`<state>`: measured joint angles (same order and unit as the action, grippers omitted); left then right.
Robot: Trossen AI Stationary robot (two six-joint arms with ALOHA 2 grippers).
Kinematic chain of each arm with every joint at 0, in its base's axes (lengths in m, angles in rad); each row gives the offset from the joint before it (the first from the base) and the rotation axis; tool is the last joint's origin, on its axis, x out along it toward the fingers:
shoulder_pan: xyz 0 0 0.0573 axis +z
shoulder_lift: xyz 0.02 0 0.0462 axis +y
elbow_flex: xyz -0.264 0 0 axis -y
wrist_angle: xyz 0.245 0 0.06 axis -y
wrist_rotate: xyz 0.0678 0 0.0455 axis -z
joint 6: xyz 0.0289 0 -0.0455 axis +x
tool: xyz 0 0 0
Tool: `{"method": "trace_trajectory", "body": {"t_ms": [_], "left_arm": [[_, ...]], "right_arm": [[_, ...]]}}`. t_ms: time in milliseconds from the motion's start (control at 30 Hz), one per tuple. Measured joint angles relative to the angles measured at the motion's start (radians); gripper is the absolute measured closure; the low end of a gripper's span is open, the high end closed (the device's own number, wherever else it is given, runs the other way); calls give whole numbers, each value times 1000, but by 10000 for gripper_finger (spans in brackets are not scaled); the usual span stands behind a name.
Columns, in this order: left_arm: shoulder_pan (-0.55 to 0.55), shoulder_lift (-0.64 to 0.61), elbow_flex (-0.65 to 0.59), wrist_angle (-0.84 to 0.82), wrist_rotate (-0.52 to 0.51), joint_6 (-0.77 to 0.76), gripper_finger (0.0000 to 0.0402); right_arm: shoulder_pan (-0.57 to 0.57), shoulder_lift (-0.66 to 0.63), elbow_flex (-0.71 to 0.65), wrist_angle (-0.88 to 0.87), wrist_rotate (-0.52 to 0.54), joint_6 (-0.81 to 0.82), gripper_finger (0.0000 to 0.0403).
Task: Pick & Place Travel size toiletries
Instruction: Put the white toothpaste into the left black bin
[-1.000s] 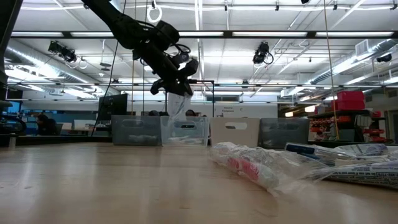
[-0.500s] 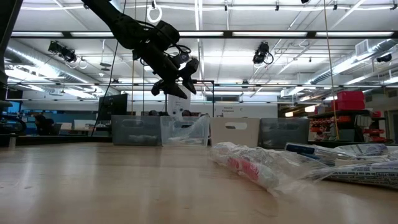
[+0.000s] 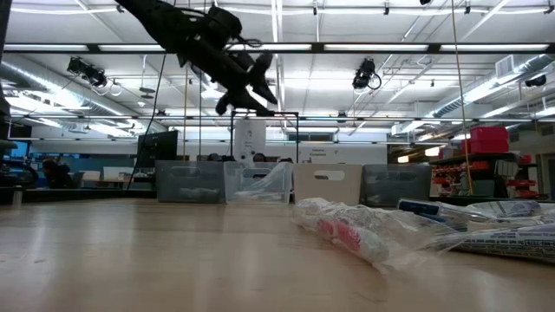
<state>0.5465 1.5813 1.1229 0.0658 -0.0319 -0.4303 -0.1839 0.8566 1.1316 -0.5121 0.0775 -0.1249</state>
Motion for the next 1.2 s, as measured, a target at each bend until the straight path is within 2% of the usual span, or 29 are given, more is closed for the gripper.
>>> {"method": "trace_trajectory", "body": {"t_ms": [333, 500, 700, 1200], "left_arm": [[-51, -136, 1, -6, 7, 119, 323], [-66, -176, 1, -8, 9, 131, 356], [-111, -218, 1, -1, 56, 135, 394], [-370, -319, 1, 7, 52, 142, 393]], "right_arm": [[0, 0, 0, -1, 0, 0, 398], [0, 0, 0, -5, 0, 0, 398], [0, 0, 0, -5, 0, 0, 398], [0, 0, 0, -7, -1, 0, 398]]}}
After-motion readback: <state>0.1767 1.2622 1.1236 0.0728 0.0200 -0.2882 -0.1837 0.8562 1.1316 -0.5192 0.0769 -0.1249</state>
